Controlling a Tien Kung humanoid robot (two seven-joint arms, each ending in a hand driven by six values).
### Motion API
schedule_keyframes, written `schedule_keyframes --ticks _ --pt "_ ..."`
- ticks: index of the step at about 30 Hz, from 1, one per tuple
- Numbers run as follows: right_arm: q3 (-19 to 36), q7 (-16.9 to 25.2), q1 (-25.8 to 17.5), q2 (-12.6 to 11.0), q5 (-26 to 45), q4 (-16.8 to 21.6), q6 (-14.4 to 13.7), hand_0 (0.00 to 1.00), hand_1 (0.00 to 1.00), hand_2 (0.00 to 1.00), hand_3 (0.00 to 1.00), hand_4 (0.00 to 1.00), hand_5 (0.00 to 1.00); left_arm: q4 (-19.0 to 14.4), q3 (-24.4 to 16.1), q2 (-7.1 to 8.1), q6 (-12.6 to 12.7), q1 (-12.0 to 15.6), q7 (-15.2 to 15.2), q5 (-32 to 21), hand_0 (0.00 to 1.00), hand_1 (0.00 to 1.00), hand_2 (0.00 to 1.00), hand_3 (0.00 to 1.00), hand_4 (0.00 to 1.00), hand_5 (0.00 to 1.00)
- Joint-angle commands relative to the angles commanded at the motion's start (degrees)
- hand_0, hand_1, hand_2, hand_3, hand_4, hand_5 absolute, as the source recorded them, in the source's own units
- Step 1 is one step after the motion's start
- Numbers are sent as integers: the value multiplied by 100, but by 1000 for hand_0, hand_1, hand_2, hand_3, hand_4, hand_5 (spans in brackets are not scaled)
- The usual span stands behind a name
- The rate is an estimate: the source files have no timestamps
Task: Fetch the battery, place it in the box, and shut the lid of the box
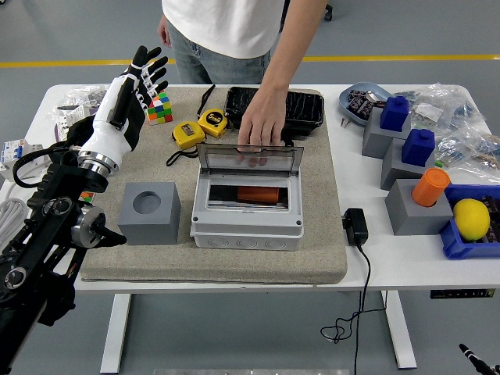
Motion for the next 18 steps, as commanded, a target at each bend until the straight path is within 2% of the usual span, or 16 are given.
schedule_keyframes --ticks 1,2,7,11,13,14,18 --pt "-2 -1 1 0 1 -1 0 794 723 717 758 998 993 -33 39 20 -3 -5 50 261 998 998 939 907 998 979" --pt "-2 -2 4 0 1 -3 1 794 723 717 758 998 993 -66 88 49 -23 -12 124 484 998 998 997 906 998 998" --pt "28 -9 17 11 -29 3 9 794 723 717 758 998 993 -219 288 178 -190 -40 431 1713 998 998 997 906 998 998" --pt "27 -14 21 12 -28 -2 6 793 723 718 757 998 992 -358 477 268 -425 -77 676 2681 998 998 998 909 998 998" --pt "11 -13 20 7 -14 -7 4 793 723 718 757 998 992 -372 597 313 -468 -102 718 3166 998 998 998 909 998 998" --pt "10 -13 20 5 -10 -9 3 794 723 719 757 998 992 -368 645 332 -484 -113 726 3389 998 998 998 861 998 998" --pt "-8 -7 25 -5 5 -11 5 794 723 719 757 998 992 -314 864 429 -518 -173 714 4357 998 998 998 861 998 998"
